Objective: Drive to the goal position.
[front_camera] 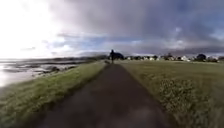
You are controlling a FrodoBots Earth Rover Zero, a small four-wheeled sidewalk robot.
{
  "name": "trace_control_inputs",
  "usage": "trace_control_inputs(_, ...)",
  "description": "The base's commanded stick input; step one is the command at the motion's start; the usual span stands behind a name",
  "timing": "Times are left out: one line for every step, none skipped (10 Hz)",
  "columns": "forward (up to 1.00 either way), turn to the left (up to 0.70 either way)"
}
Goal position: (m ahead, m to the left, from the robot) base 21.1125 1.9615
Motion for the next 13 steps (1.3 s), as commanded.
trace_control_inputs(0.70,0.00)
trace_control_inputs(0.70,0.00)
trace_control_inputs(0.70,0.00)
trace_control_inputs(0.70,-0.35)
trace_control_inputs(0.70,-0.35)
trace_control_inputs(0.70,-0.20)
trace_control_inputs(0.70,-0.02)
trace_control_inputs(0.70,0.00)
trace_control_inputs(0.70,0.00)
trace_control_inputs(0.70,0.00)
trace_control_inputs(0.70,0.00)
trace_control_inputs(0.70,0.00)
trace_control_inputs(0.70,0.00)
